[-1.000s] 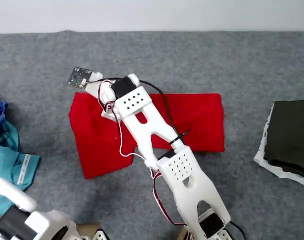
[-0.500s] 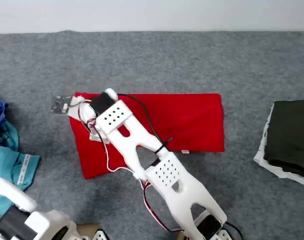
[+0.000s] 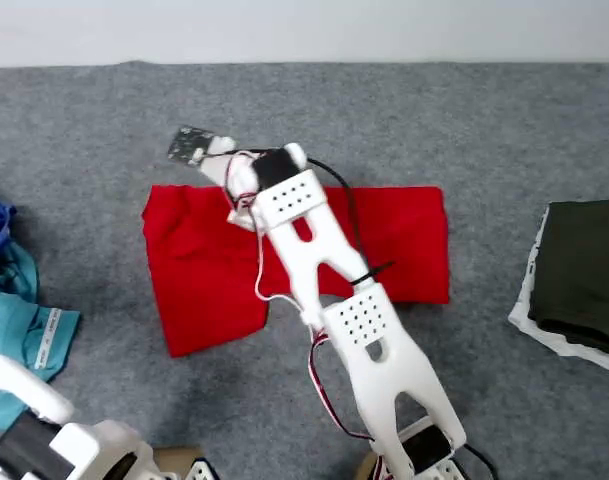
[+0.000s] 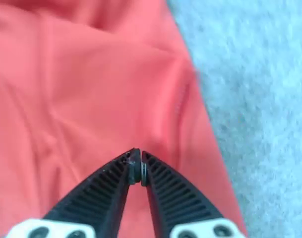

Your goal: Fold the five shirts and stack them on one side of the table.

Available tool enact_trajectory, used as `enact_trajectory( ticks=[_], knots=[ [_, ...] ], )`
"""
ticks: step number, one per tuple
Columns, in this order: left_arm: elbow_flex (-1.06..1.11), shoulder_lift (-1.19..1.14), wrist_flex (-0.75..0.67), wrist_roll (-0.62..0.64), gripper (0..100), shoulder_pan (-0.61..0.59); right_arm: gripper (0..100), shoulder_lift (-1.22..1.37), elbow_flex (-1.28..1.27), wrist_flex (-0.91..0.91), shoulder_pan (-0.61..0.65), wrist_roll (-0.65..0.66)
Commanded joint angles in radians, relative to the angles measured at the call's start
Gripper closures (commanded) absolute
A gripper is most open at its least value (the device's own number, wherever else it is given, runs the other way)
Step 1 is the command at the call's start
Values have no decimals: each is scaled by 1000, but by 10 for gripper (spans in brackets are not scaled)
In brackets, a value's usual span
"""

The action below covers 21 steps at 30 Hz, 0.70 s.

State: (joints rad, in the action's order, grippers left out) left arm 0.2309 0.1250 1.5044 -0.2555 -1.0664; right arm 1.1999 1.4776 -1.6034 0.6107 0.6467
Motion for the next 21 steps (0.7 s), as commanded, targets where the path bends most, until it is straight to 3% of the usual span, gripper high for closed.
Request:
enact_trajectory(
  ticks=[1,15,21],
  knots=[
    [-4,5,-14,-8,994,8,989,-82,60,-16,64,6],
    [-4,9,-14,-8,994,8,986,54,28,226,234,6],
    [-4,5,-14,-8,994,8,858,-25,48,148,240,-118]
  ],
)
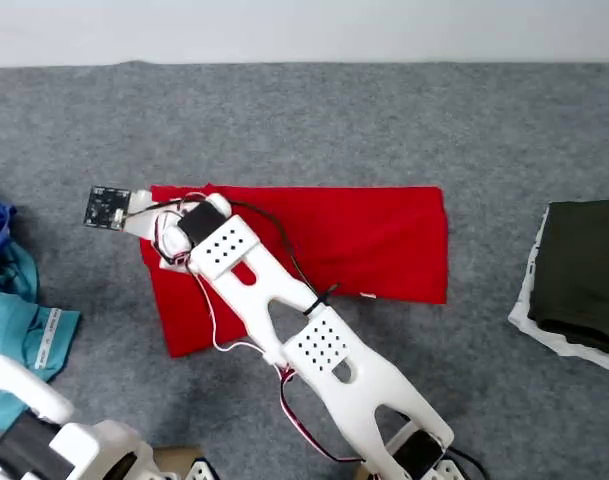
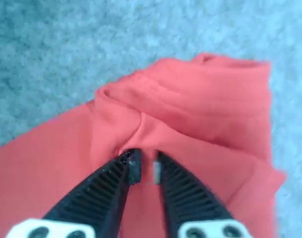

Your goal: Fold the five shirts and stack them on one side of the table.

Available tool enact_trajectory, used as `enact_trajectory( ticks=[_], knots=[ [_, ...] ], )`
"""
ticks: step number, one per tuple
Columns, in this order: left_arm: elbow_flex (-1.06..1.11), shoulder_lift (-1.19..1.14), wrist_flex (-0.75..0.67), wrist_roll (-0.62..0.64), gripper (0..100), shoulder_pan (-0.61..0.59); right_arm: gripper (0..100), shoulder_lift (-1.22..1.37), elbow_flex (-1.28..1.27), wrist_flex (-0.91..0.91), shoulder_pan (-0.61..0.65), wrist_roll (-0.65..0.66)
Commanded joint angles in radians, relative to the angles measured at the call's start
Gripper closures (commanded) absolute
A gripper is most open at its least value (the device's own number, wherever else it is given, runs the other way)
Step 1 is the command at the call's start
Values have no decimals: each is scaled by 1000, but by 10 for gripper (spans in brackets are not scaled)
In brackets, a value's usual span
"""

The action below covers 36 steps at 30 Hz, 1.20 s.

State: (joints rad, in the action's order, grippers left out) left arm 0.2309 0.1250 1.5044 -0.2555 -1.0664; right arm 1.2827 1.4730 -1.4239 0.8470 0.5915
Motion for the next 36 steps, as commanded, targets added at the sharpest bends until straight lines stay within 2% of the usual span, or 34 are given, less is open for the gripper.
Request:
enact_trajectory(
  ticks=[1,8,17,19,22,26,31,36],
  knots=[
    [-4,5,-14,-8,994,8,857,-119,48,-42,7,-80],
    [-4,5,-29,-8,994,8,916,-147,57,-64,-15,-87],
    [-27,14,-29,-8,994,-5,920,-232,81,-374,-13,-92],
    [-38,14,-29,-8,994,-26,920,-249,51,-378,-13,-110],
    [-47,6,-29,-9,994,-66,916,-320,-44,-377,19,-121],
    [-47,6,-26,-14,994,-92,913,-444,-302,-375,94,-121],
    [-47,5,-23,-15,994,-87,809,-562,-603,-372,156,-124],
    [-45,5,-25,-15,994,-86,798,-556,-697,-360,216,-124]
  ],
)
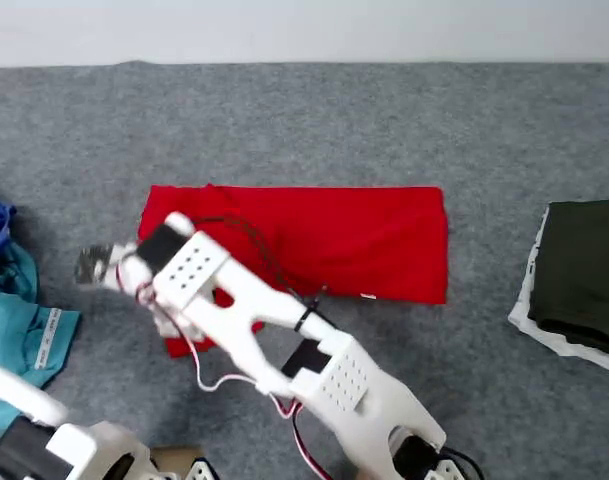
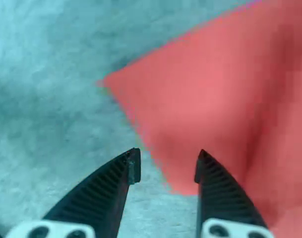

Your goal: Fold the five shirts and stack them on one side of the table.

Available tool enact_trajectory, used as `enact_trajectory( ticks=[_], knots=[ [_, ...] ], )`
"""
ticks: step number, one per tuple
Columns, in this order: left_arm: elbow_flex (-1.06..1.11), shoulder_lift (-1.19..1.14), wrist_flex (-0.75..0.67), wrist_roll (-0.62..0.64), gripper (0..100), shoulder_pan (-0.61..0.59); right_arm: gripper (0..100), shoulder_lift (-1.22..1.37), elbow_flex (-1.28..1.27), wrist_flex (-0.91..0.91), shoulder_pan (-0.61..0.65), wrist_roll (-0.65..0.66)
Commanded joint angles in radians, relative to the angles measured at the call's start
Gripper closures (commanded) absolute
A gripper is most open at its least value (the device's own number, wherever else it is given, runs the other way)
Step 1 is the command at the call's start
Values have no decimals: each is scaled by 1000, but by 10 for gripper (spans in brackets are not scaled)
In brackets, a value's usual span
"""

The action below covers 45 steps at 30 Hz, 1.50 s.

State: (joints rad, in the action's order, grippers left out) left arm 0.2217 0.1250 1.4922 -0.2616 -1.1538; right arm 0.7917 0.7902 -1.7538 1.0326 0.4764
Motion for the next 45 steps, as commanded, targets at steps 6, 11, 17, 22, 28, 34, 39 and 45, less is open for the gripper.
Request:
enact_trajectory(
  ticks=[6,11,17,22,28,34,39,45],
  knots=[
    [-33,5,-11,-9,994,2,798,73,-12,54,30,-9],
    [-33,5,-11,-9,994,-2,800,154,-12,124,25,-9],
    [-33,5,-12,-9,994,-3,901,177,-11,150,5,-3],
    [-33,5,-17,-9,994,3,986,133,-11,147,-33,-2],
    [-33,5,-17,-9,994,15,988,50,-11,151,-81,0],
    [-33,5,-17,-9,994,63,988,-68,-11,220,-147,-6],
    [-33,5,-17,-8,994,72,988,-108,-11,358,-219,-2],
    [-33,5,-17,-8,994,72,988,-70,-11,467,-297,-2]
  ],
)
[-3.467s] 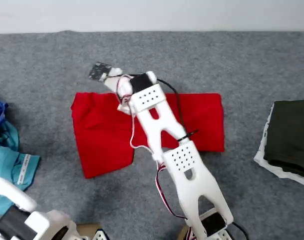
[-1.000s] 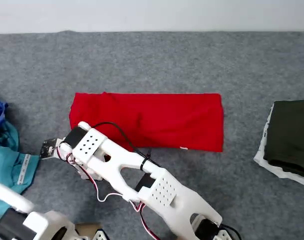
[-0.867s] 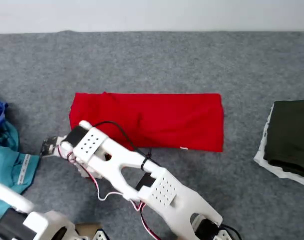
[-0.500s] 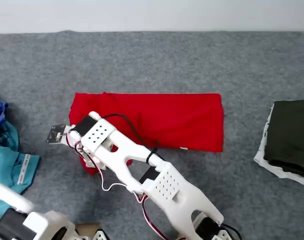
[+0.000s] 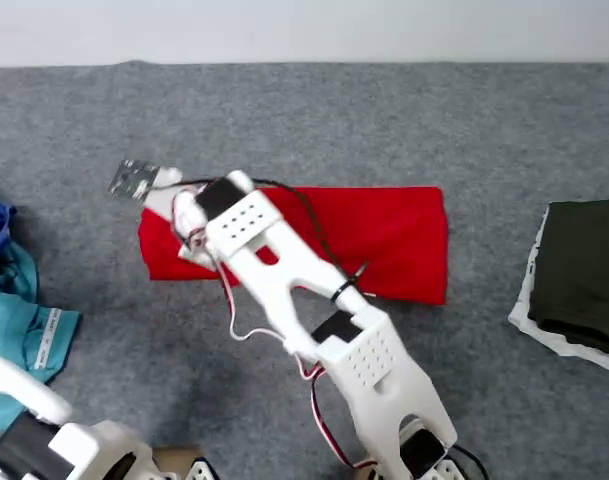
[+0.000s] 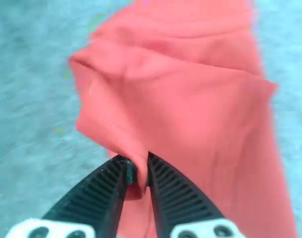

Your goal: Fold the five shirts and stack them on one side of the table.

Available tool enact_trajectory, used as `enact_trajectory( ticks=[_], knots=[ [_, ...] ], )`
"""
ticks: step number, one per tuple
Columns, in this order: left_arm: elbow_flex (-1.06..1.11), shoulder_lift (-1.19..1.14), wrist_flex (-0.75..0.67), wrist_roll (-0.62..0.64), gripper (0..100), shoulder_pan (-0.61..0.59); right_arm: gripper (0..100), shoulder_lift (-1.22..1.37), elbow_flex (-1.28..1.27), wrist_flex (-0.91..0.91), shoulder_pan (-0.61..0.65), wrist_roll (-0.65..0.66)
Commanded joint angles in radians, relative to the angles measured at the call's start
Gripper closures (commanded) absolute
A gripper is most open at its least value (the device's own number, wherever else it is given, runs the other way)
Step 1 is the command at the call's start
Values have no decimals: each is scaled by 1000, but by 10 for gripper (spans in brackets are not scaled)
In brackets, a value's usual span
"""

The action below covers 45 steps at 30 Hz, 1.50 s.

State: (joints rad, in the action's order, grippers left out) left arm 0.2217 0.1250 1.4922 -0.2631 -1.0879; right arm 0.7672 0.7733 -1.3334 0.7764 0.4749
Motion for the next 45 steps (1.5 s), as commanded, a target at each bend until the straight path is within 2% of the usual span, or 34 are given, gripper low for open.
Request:
enact_trajectory(
  ticks=[1,6,11,18,21,26,33,40,45],
  knots=[
    [-33,5,-17,-6,994,6,987,-35,6,58,-50,0],
    [-33,5,-17,-8,994,6,970,-2,6,82,-96,-3],
    [-31,5,-17,-8,994,6,847,1,5,74,-130,-5],
    [-31,5,-15,-8,994,6,840,10,5,82,-206,-2],
    [-31,5,-14,-8,994,6,855,1,6,65,-209,-3],
    [-31,5,-9,-6,994,6,990,-82,6,-5,-136,0],
    [-31,12,-6,-6,994,6,989,-94,5,-182,-71,-5],
    [-31,12,28,-6,994,6,989,68,5,-162,-209,-5],
    [-31,12,34,-6,994,6,989,82,6,-211,-200,-5]
  ],
)
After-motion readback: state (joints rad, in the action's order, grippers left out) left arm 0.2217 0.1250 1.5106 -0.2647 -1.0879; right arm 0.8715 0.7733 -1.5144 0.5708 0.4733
